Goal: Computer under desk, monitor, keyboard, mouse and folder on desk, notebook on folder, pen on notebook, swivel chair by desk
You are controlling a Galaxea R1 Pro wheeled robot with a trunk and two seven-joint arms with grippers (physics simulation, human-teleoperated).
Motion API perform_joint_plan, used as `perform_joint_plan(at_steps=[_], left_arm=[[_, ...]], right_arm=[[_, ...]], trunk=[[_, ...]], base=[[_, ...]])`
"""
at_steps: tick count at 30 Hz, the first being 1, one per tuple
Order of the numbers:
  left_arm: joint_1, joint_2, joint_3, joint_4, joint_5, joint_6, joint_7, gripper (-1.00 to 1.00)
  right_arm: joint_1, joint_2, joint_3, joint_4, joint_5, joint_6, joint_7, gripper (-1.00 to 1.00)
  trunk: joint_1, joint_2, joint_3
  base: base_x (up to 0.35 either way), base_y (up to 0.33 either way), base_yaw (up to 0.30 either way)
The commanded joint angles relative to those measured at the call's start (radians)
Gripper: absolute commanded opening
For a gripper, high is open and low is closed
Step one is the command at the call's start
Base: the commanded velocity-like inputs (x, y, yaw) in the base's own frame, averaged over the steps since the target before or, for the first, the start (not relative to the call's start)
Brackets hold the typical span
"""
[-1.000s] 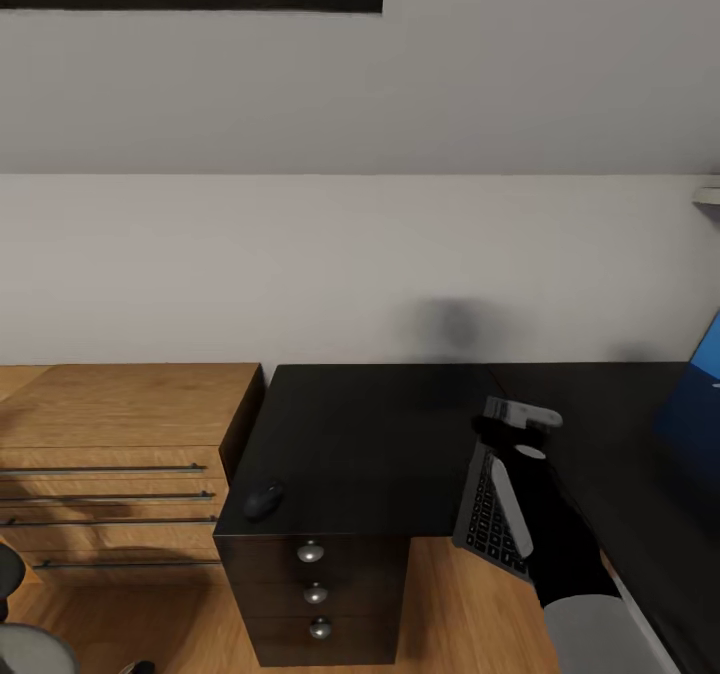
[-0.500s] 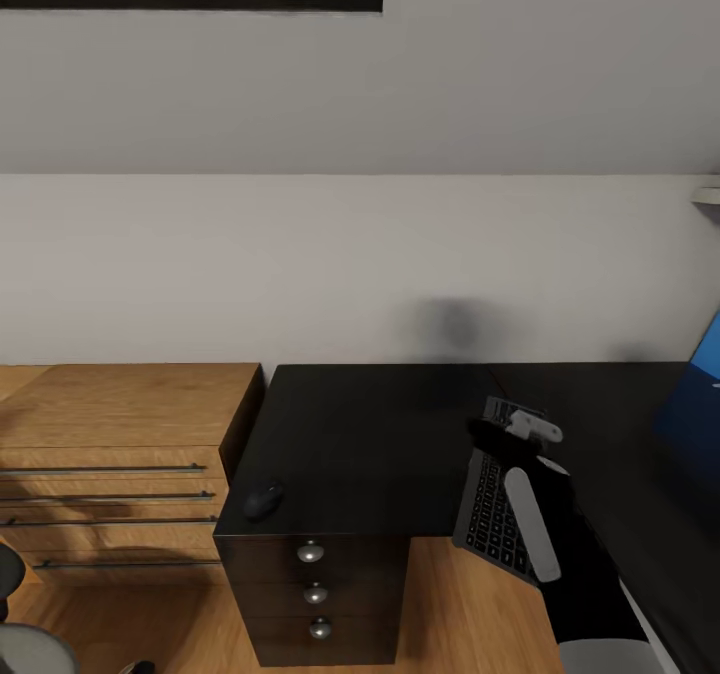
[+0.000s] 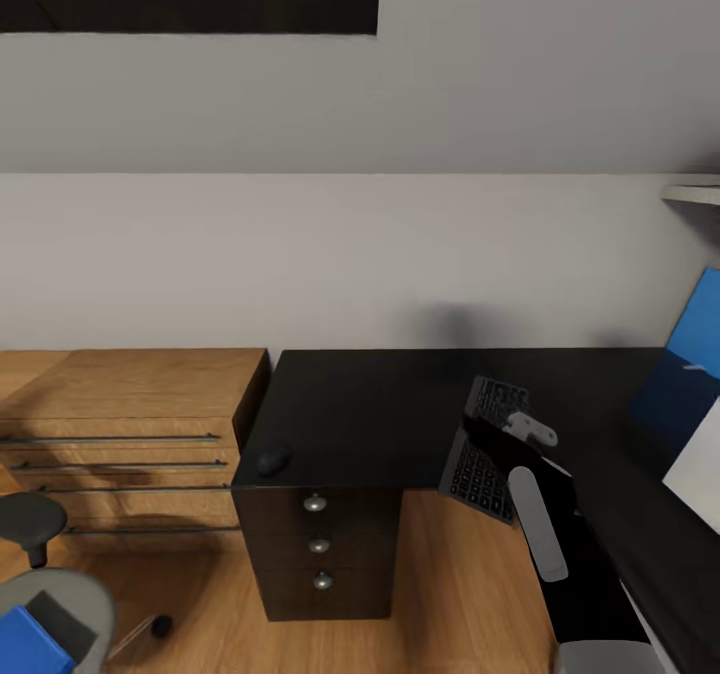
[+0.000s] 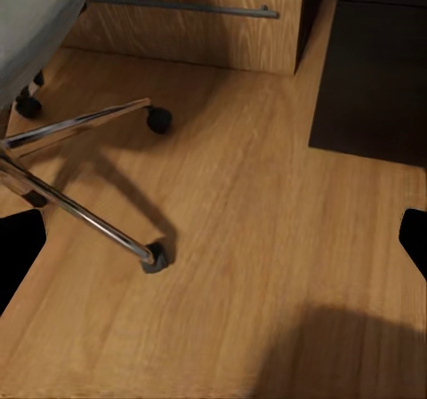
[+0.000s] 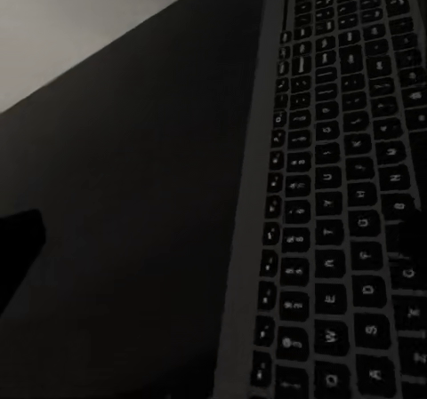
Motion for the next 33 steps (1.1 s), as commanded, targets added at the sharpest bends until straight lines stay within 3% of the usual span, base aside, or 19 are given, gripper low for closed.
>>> perform_joint_plan(at_steps=[1, 17, 26, 33], left_arm=[[0.0, 0.0, 0.004, 0.0, -0.01, -0.002, 0.007, 1.0], [0.0, -0.001, 0.005, -0.004, -0.008, -0.002, 0.005, 1.0], [0.0, -0.013, 0.022, -0.124, 0.001, -0.002, 0.055, 1.0], [0.0, -0.02, 0.021, -0.2, 0.0, -0.002, 0.11, 1.0]], right_arm=[[-0.001, 0.0, -0.001, -0.001, -0.011, 0.002, -0.008, 1.0], [-0.001, 0.002, 0.001, 0.004, -0.013, -0.002, -0.004, 1.0], [-0.001, 0.002, 0.004, 0.0, -0.024, 0.001, -0.002, 1.0], [-0.001, 0.005, 0.008, 0.003, -0.075, -0.001, -0.001, 1.0]], trunk=[[-0.001, -0.001, -0.001], [-0.001, -0.001, -0.001], [-0.001, -0.001, -0.001], [-0.001, -0.001, -0.001]], base=[[-0.336, -0.07, 0.0], [-0.33, -0.091, 0.0], [-0.063, -0.075, 0.0], [-0.009, -0.01, 0.0]])
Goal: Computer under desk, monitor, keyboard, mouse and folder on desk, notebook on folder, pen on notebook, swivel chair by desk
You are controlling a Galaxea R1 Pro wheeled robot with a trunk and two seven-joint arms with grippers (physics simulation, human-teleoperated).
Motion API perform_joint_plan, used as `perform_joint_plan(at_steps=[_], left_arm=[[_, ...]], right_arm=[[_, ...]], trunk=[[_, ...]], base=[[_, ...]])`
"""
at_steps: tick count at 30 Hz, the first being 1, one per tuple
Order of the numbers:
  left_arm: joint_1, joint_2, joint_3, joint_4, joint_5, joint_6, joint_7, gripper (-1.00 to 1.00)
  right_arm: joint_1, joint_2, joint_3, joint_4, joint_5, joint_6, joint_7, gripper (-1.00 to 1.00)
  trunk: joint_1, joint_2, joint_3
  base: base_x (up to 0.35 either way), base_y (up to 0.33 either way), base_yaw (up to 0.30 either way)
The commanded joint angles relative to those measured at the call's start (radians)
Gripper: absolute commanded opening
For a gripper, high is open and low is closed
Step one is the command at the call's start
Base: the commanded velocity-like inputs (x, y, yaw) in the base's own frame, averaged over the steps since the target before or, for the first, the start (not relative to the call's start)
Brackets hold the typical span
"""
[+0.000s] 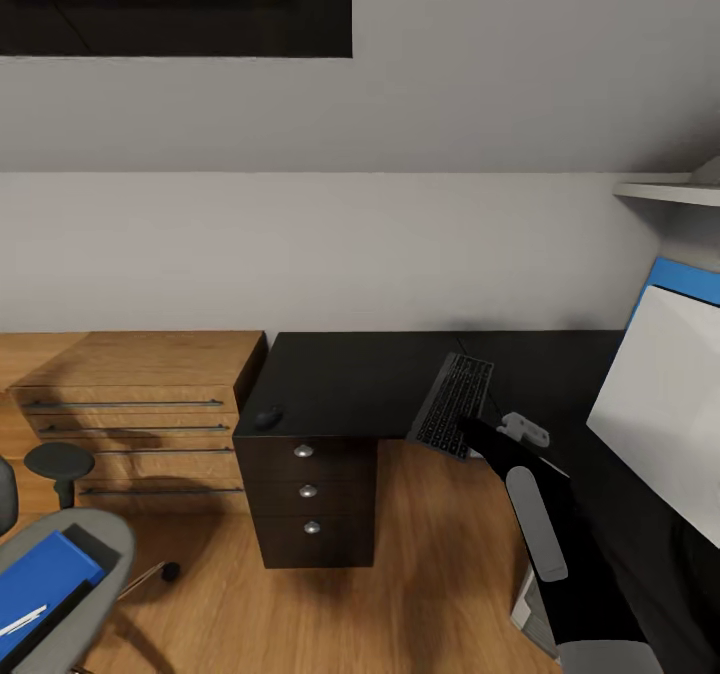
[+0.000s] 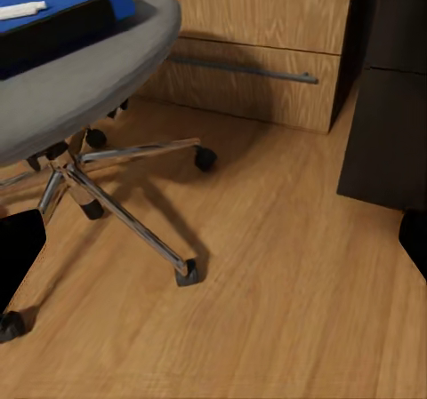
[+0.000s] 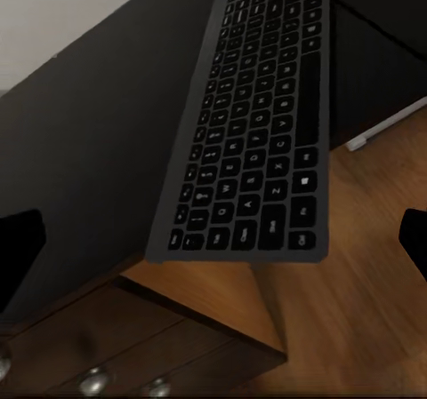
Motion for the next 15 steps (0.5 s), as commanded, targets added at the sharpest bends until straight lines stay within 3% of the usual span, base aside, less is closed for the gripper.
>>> perform_joint_plan(at_steps=[1, 2, 5, 15], left_arm=[[0.0, -0.004, 0.006, -0.024, -0.009, -0.002, 0.008, 1.0], [0.0, -0.009, 0.005, -0.052, -0.009, 0.004, 0.011, 1.0], [0.0, -0.027, 0.005, -0.158, -0.009, 0.136, 0.016, 1.0], [0.0, -0.067, 0.009, -0.61, -0.002, 0.752, 0.017, 1.0]], right_arm=[[-0.001, 0.001, -0.001, -0.002, -0.02, 0.003, -0.008, 1.0], [-0.001, 0.001, 0.0, -0.002, -0.03, 0.003, -0.007, 1.0], [-0.001, 0.001, 0.0, -0.004, -0.061, 0.003, -0.007, 1.0], [-0.001, -0.001, -0.006, 0.009, -0.229, 0.001, -0.004, 1.0]], trunk=[[0.0, -0.001, -0.001], [0.0, -0.001, -0.001], [0.0, -0.001, -0.001], [0.0, -0.001, -0.001]], base=[[-0.003, -0.004, 0.0], [-0.003, -0.003, 0.0], [-0.002, -0.002, 0.0], [0.0, 0.0, 0.0]])
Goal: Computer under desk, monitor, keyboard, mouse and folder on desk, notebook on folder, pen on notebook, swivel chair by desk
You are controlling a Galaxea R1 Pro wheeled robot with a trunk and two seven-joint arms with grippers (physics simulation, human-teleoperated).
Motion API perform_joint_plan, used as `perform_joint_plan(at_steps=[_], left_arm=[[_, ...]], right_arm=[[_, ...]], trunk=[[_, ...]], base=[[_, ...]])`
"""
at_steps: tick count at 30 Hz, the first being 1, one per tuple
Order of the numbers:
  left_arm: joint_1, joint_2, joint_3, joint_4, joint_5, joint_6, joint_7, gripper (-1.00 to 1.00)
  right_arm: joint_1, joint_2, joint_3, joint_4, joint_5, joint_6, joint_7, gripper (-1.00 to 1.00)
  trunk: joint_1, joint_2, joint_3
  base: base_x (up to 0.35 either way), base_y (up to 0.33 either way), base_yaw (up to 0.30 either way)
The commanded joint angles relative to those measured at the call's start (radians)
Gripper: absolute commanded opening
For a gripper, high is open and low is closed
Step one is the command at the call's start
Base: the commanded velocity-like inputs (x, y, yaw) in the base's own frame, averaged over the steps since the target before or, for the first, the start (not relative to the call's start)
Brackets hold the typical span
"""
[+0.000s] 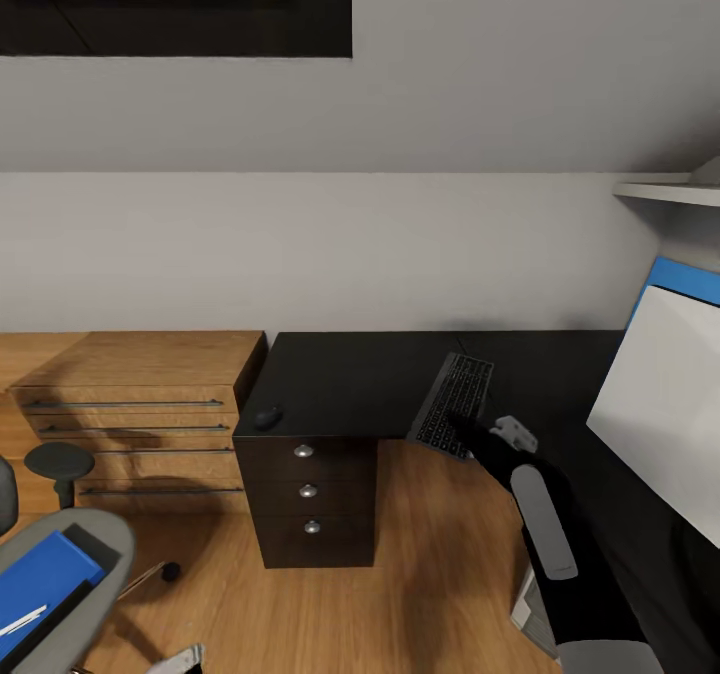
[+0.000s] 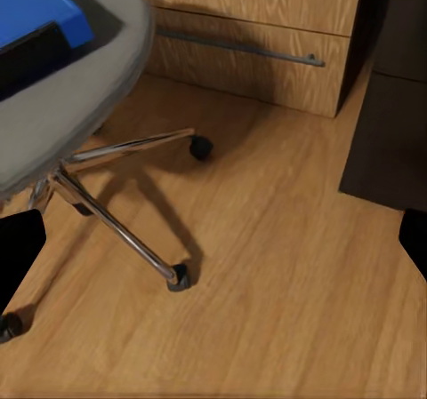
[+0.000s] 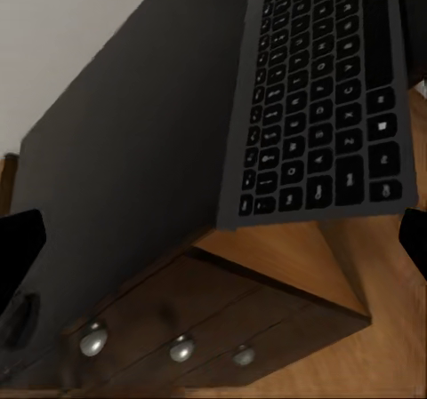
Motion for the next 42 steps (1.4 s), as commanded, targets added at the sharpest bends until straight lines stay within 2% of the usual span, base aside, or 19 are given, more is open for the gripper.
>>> perform_joint_plan(at_steps=[1, 5, 10, 14, 15, 20, 23, 24, 25, 28, 30, 32, 38, 42], left_arm=[[0.0, -0.006, 0.003, -0.042, -0.004, 0.048, 0.002, 1.0], [0.0, -0.029, 0.004, -0.175, 0.023, 0.191, 0.002, 1.0], [0.001, -0.042, 0.005, -0.291, 0.078, 0.302, 0.0, 1.0], [0.012, -0.043, 0.005, -0.336, 0.132, 0.352, 0.0, 1.0], [0.021, -0.043, 0.005, -0.347, 0.157, 0.364, 0.0, 1.0], [0.041, -0.043, 0.003, -0.353, 0.19, 0.379, -0.004, 1.0], [0.045, -0.044, 0.0, -0.341, 0.195, 0.382, -0.02, 1.0], [0.047, -0.044, -0.004, -0.33, 0.196, 0.383, -0.04, 1.0], [0.049, -0.044, -0.01, -0.312, 0.194, 0.384, -0.096, 1.0], [0.05, -0.044, -0.013, -0.301, 0.178, 0.384, -0.139, 1.0], [0.05, -0.044, -0.014, -0.296, 0.153, 0.384, -0.158, 1.0], [0.05, -0.044, -0.015, -0.283, 0.132, 0.383, -0.169, 1.0], [0.05, -0.044, -0.015, -0.28, 0.128, 0.382, -0.171, 1.0], [0.05, -0.044, -0.015, -0.28, 0.127, 0.381, -0.171, 1.0]], right_arm=[[-0.001, 0.0, -0.002, 0.007, -0.027, 0.003, -0.008, 1.0], [-0.001, -0.002, -0.004, 0.072, -0.067, -0.002, -0.006, 1.0], [-0.001, -0.004, -0.016, 0.146, -0.086, -0.013, 0.019, 1.0], [-0.001, -0.01, -0.041, 0.17, -0.09, -0.019, 0.097, 1.0], [-0.001, -0.015, -0.055, 0.176, -0.09, -0.021, 0.146, 1.0], [-0.001, -0.022, -0.077, 0.197, -0.09, -0.023, 0.257, 1.0], [-0.001, -0.025, -0.082, 0.213, -0.09, -0.024, 0.281, 1.0], [-0.001, -0.026, -0.085, 0.219, -0.09, -0.025, 0.29, 1.0], [-0.001, -0.034, -0.087, 0.225, -0.089, -0.027, 0.3, 1.0], [-0.001, -0.047, -0.088, 0.23, -0.089, -0.034, 0.303, 1.0], [-0.001, -0.056, -0.089, 0.233, -0.089, -0.046, 0.304, 1.0], [-0.001, -0.061, -0.09, 0.247, -0.089, -0.059, 0.302, 1.0], [-0.001, -0.059, -0.089, 0.27, -0.088, -0.129, 0.298, 1.0], [-0.001, -0.056, -0.087, 0.327, -0.089, -0.22, 0.284, 1.0]], trunk=[[0.0, -0.001, -0.001], [0.0, -0.001, -0.001], [0.0, -0.001, -0.001], [0.0, -0.001, -0.001], [0.0, -0.001, -0.001], [0.0, -0.001, -0.001], [0.008, -0.015, -0.007], [0.012, -0.022, -0.01], [0.015, -0.029, -0.014], [0.027, -0.05, -0.023], [0.035, -0.064, -0.029], [0.042, -0.078, -0.035], [0.065, -0.12, -0.054], [0.081, -0.148, -0.067]], base=[[0.0, 0.0, 0.0], [0.0, 0.0, 0.0], [0.0, 0.0, 0.0], [0.0, 0.0, 0.0], [0.0, 0.0, 0.0], [0.0, 0.0, 0.0], [0.0, 0.0, 0.0], [0.0, 0.0, 0.0], [0.0, 0.0, 0.0], [0.0, 0.0, 0.0], [0.0, 0.0, 0.0], [0.0, 0.0, 0.0], [0.0, 0.0, 0.0], [0.0, 0.0, 0.0]])
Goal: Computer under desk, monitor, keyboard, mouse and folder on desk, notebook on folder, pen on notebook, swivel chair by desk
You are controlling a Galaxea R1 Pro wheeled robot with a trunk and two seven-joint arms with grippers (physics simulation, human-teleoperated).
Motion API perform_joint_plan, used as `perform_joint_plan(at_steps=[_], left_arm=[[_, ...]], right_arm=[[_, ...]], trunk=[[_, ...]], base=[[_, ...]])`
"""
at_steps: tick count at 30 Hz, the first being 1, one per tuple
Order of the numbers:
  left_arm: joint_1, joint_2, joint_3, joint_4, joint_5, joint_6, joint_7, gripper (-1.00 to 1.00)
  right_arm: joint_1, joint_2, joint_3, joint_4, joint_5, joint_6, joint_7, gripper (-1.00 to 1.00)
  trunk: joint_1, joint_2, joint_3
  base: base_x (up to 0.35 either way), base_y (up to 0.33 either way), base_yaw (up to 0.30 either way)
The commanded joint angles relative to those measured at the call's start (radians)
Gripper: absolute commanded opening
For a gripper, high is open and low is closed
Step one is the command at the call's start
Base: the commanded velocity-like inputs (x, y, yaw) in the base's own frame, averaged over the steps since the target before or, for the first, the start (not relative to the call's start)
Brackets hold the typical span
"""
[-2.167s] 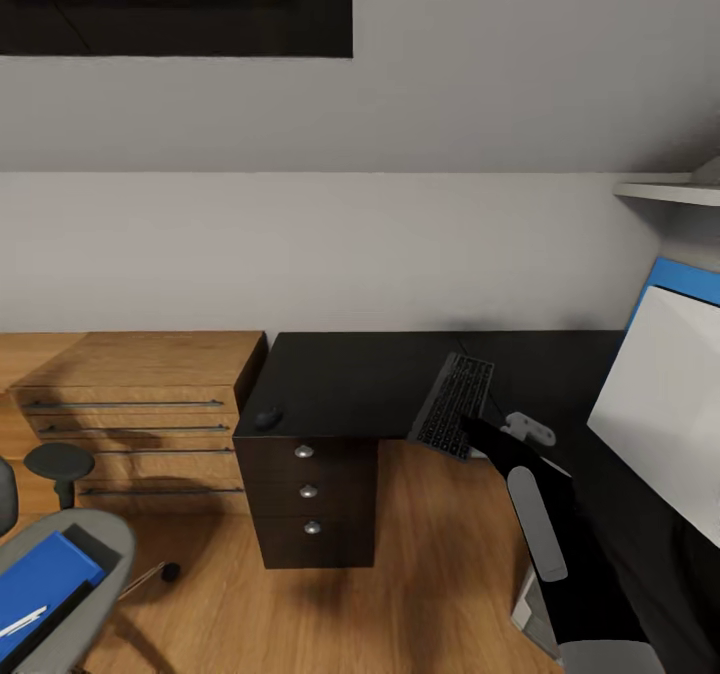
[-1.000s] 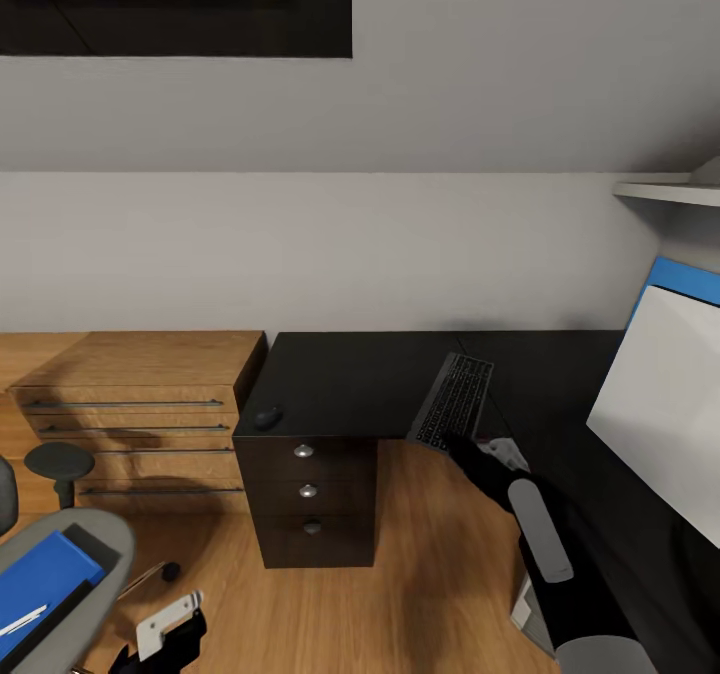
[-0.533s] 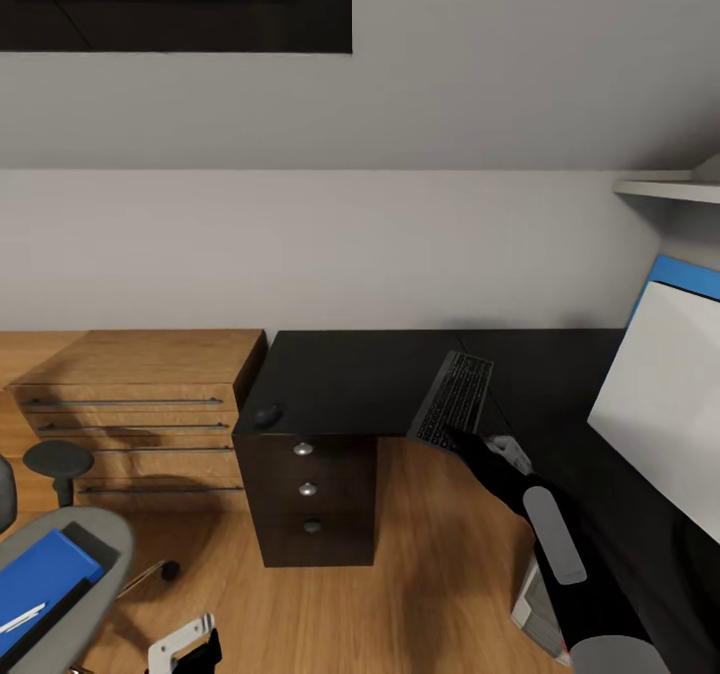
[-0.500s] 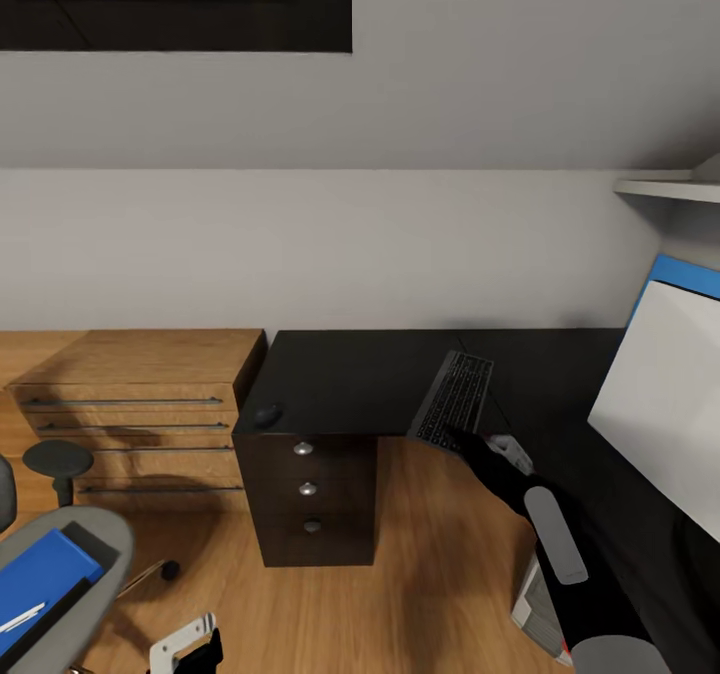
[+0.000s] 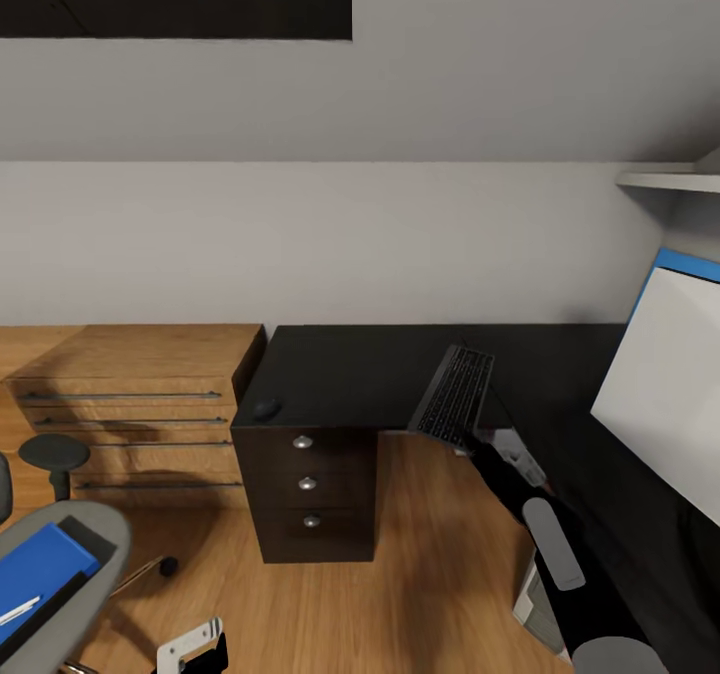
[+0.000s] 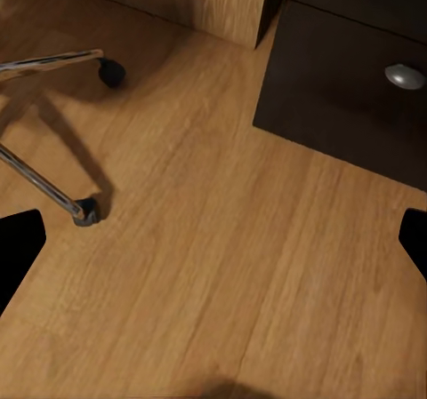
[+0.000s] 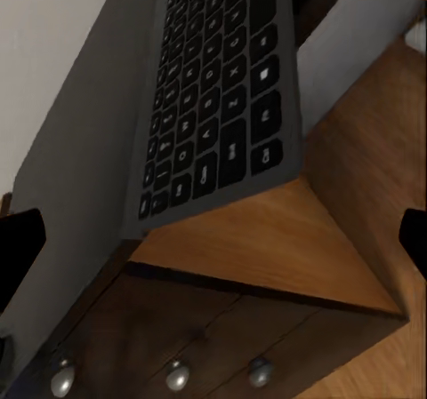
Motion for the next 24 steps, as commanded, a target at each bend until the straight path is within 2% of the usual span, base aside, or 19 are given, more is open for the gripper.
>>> perform_joint_plan(at_steps=[1, 2, 4, 6, 9, 13, 14, 18, 19, 20, 21, 23, 24], left_arm=[[0.0, -0.001, 0.0, -0.002, 0.005, 0.006, 0.002, 1.0], [0.0, -0.001, 0.0, -0.002, 0.004, 0.006, 0.002, 1.0], [0.001, -0.001, 0.0, -0.002, 0.005, 0.005, 0.002, 1.0], [0.003, -0.001, 0.0, -0.003, 0.005, 0.004, 0.002, 1.0], [0.015, -0.001, 0.0, -0.013, 0.006, 0.003, 0.002, 1.0], [0.044, -0.002, 0.0, -0.049, 0.007, 0.003, 0.001, 1.0], [0.098, -0.003, -0.006, -0.121, 0.008, 0.004, -0.002, 1.0], [0.119, -0.003, -0.019, -0.148, 0.008, 0.005, -0.003, 1.0], [0.128, -0.002, -0.029, -0.159, 0.008, 0.005, -0.004, 1.0], [0.129, -0.002, -0.031, -0.16, 0.008, 0.005, -0.004, 1.0], [0.131, -0.002, -0.033, -0.163, 0.008, 0.005, -0.004, 1.0], [0.132, -0.001, -0.034, -0.164, 0.008, 0.005, -0.004, 1.0], [0.134, -0.001, -0.036, -0.165, 0.007, 0.005, -0.004, 1.0]], right_arm=[[0.0, 0.001, 0.0, 0.013, -0.011, -0.016, -0.01, 1.0], [0.0, 0.002, 0.0, 0.028, -0.012, -0.037, -0.013, 1.0], [0.0, 0.007, 0.001, 0.085, -0.015, -0.129, -0.018, 1.0], [0.0, 0.011, 0.002, 0.106, -0.017, -0.174, -0.019, 1.0], [-0.001, 0.033, 0.002, 0.135, -0.019, -0.266, -0.021, 1.0], [-0.002, 0.055, 0.002, 0.145, -0.02, -0.308, -0.022, 1.0], [-0.002, 0.063, 0.001, 0.15, -0.041, -0.32, -0.022, 1.0], [-0.002, 0.064, 0.002, 0.151, -0.097, -0.316, -0.021, 1.0], [-0.002, 0.063, 0.003, 0.151, -0.208, -0.27, -0.02, 1.0], [-0.002, 0.063, 0.003, 0.151, -0.238, -0.251, -0.019, 1.0], [-0.002, 0.062, 0.003, 0.151, -0.296, -0.206, -0.018, 1.0], [-0.002, 0.061, 0.002, 0.151, -0.354, -0.155, -0.017, 1.0], [-0.002, 0.058, -0.001, 0.15, -0.483, -0.049, -0.015, 1.0]], trunk=[[0.004, -0.008, -0.004], [0.008, -0.015, -0.007], [0.015, -0.029, -0.013], [0.023, -0.043, -0.02], [0.035, -0.064, -0.029], [0.05, -0.092, -0.042], [0.054, -0.099, -0.045], [0.069, -0.127, -0.057], [0.073, -0.134, -0.06], [0.077, -0.141, -0.064], [0.081, -0.148, -0.067], [0.088, -0.162, -0.073], [0.092, -0.169, -0.076]], base=[[0.0, 0.0, 0.0], [0.0, 0.0, 0.0], [0.0, 0.0, 0.0], [0.0, 0.0, 0.0], [0.0, 0.0, 0.0], [0.0, 0.0, 0.0], [0.0, 0.0, 0.0], [0.0, 0.0, 0.0], [0.0, 0.0, 0.0], [0.0, 0.0, 0.0], [0.0, 0.0, 0.0], [0.0, 0.0, 0.0], [0.0, 0.0, 0.0]])
